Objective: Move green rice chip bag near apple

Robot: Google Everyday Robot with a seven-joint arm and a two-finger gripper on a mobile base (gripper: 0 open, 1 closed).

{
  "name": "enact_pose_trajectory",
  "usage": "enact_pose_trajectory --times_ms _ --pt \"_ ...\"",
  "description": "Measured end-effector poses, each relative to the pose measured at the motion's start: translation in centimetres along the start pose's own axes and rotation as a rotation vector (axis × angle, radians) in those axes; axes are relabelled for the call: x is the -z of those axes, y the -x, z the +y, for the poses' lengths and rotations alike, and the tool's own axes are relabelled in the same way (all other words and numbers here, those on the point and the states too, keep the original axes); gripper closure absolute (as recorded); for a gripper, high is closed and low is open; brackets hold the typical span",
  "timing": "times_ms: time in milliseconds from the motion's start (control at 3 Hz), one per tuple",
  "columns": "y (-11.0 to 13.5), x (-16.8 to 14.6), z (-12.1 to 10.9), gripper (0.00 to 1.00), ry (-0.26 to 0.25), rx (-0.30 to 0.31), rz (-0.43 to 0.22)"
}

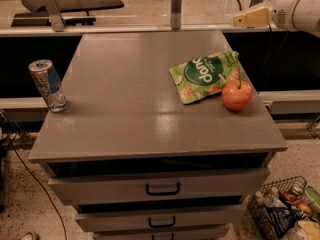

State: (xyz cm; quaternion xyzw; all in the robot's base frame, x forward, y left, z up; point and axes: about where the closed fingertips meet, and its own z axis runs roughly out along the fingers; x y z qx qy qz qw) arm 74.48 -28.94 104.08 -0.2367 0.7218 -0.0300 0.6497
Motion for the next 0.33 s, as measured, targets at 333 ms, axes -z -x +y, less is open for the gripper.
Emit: enact_pose_trajectory --times_ms 333 --pt "0.84 0.08 -0.89 0.0 -0.014 0.004 -0.018"
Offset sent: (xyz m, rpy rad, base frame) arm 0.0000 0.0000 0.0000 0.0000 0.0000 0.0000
